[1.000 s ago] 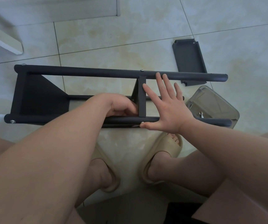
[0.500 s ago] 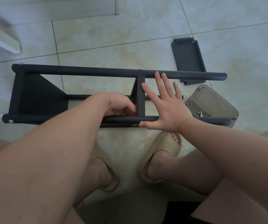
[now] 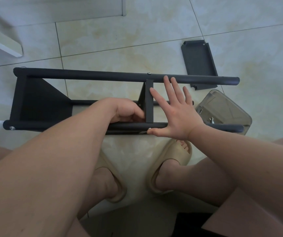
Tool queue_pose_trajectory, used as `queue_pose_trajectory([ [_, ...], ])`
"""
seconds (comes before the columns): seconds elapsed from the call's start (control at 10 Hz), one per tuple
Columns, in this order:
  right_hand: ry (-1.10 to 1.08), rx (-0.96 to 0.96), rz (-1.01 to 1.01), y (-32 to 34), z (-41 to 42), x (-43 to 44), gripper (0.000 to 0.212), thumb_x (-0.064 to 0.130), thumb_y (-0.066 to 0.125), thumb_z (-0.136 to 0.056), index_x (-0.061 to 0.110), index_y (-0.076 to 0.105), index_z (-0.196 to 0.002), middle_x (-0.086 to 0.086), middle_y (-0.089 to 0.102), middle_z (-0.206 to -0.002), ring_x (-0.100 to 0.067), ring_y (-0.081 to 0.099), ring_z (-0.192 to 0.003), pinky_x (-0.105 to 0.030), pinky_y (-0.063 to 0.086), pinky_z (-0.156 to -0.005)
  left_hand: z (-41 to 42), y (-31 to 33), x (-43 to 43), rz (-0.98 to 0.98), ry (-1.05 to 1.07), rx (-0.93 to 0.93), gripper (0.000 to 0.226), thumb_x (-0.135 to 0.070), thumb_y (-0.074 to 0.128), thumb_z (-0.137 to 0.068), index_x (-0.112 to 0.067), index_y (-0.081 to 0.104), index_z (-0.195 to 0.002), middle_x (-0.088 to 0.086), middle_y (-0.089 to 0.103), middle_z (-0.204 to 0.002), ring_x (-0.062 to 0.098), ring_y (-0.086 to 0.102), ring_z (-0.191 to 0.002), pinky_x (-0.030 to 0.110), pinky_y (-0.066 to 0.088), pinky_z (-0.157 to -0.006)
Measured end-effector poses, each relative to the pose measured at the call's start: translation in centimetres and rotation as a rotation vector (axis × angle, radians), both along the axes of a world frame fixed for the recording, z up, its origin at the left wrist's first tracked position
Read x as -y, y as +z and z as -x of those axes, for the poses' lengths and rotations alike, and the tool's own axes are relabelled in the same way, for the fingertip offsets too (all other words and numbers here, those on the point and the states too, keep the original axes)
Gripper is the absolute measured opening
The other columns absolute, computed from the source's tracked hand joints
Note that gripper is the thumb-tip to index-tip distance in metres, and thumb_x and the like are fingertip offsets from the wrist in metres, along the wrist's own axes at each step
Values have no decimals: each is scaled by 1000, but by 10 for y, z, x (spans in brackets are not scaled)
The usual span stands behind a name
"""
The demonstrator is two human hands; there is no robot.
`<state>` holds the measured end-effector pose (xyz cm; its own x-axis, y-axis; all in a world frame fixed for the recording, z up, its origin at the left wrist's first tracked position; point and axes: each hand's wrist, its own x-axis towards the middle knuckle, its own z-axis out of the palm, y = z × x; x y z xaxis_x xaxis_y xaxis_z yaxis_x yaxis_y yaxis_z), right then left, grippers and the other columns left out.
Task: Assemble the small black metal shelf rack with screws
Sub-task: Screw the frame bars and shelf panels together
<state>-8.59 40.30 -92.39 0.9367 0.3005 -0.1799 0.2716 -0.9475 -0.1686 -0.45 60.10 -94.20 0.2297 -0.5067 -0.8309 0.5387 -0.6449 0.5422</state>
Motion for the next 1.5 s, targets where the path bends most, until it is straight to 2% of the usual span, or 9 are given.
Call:
queue_pose_trajectory([
  [0.2,-3,-4,3,0,0,0,117,95,34,-69,32,3,-162,-14,-16,-168,-34,-16,-155,-64,4,-122,1,0,2,-5,-53,45,11,-22,67,-68,-23,77,-64,-2,67,-66,11,63,-63,28,45,-76],
  [0.4,-6,-16,14,2,0,0,117,95,34,-69,33,2,-162,-14,-17,-168,-34,-17,-154,-63,3,-122,-1,2,-1,-13,-13,-39,22,-14,65,-74,-8,79,-91,14,75,-95,30,68,-96,37,51,-97],
  [0.5,-5,-24,16,2,-1,0,117,95,34,-69,33,1,-162,-14,-18,-168,-34,-18,-154,-63,2,-122,-1,1,0,-17,3,-81,26,-11,58,-90,-3,74,-109,16,74,-109,28,70,-99,36,55,-96],
  [0.6,-4,-23,16,2,-1,0,117,95,34,-69,33,2,-162,-14,-17,-168,-34,-18,-154,-63,2,-122,0,2,3,-36,4,-58,22,-15,59,-93,-7,74,-107,9,73,-94,21,69,-81,32,58,-78],
  [0.9,0,-19,14,2,-1,0,116,95,35,-70,32,2,-162,-14,-17,-168,-34,-17,-154,-63,3,-122,0,1,2,-44,-32,-31,31,-11,60,-90,1,70,-117,16,72,-104,25,68,-95,36,50,-97],
  [1.0,-1,-23,18,3,-1,0,117,95,35,-70,32,3,-162,-14,-17,-168,-34,-17,-154,-63,3,-122,-2,0,0,-8,-12,-80,33,-9,55,-92,0,69,-120,18,72,-112,26,67,-101,35,51,-98],
  [1.1,-1,-25,21,3,-1,-1,117,95,34,-69,32,3,-162,-14,-16,-168,-35,-17,-154,-63,3,-122,-1,1,3,3,-16,-79,26,-16,55,-94,-7,74,-111,11,75,-100,20,69,-85,28,57,-78],
  [1.3,-3,-22,14,4,-1,-1,117,95,35,-69,31,5,-162,-15,-15,-168,-35,-16,-155,-64,4,-122,1,-2,4,-44,-18,36,18,-10,60,-90,-5,70,-104,10,69,-87,24,62,-86,32,49,-87],
  [1.5,-4,-20,14,3,0,-1,117,95,35,-69,32,3,-162,-14,-16,-168,-34,-17,-154,-63,3,-122,-4,-1,0,-4,-49,-96,29,-15,58,-92,-6,73,-115,10,75,-107,21,69,-96,30,53,-91],
])
